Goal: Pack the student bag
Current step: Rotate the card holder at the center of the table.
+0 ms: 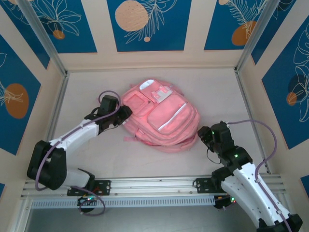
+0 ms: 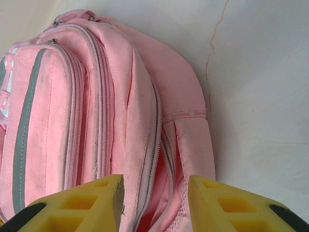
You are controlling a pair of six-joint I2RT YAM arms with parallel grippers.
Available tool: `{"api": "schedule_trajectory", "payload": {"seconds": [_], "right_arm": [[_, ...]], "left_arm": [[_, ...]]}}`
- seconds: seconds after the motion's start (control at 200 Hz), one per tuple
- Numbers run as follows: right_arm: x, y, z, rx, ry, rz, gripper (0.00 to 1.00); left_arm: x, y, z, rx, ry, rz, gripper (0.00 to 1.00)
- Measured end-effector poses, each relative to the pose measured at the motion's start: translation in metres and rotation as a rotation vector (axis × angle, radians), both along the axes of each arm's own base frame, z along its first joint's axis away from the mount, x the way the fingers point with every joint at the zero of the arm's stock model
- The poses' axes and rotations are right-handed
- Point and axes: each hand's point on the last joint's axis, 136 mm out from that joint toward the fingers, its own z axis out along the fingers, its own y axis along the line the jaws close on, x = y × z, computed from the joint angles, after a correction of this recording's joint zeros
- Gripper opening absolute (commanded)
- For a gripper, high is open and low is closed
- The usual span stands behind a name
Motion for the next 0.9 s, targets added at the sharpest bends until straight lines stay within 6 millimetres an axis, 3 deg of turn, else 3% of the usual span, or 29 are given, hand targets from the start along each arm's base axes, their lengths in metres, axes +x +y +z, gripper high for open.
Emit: {"api": "schedule_trajectory", "payload": {"seconds": [0.165, 0.35, 0.6, 0.77, 0.9], "right_arm": [[0.001, 0.000, -0.007, -0.010, 0.025, 0.001, 0.44], [0.009, 0.015, -0.033, 0.024, 0.080, 0.053, 0.46], [0.027, 0.036, -0.056, 0.041, 0.132, 0.165, 0.47], [0.052, 0.041, -0.051, -0.013, 0.130, 0.221, 0.46], [0.074, 0.044, -0.036, -0.071, 0.102, 0.252, 0.49]], "left_arm": [[0.003, -0.002, -0.009, -0.010, 0.025, 0.010, 0.24], [0.005, -0.001, -0.007, -0.021, 0.018, 0.031, 0.00], [-0.004, 0.009, 0.003, -0.024, -0.024, 0.061, 0.00], [-0.018, 0.023, -0.001, -0.034, -0.023, 0.113, 0.00], [-0.027, 0.028, -0.005, -0.083, -0.015, 0.159, 0.00]]}}
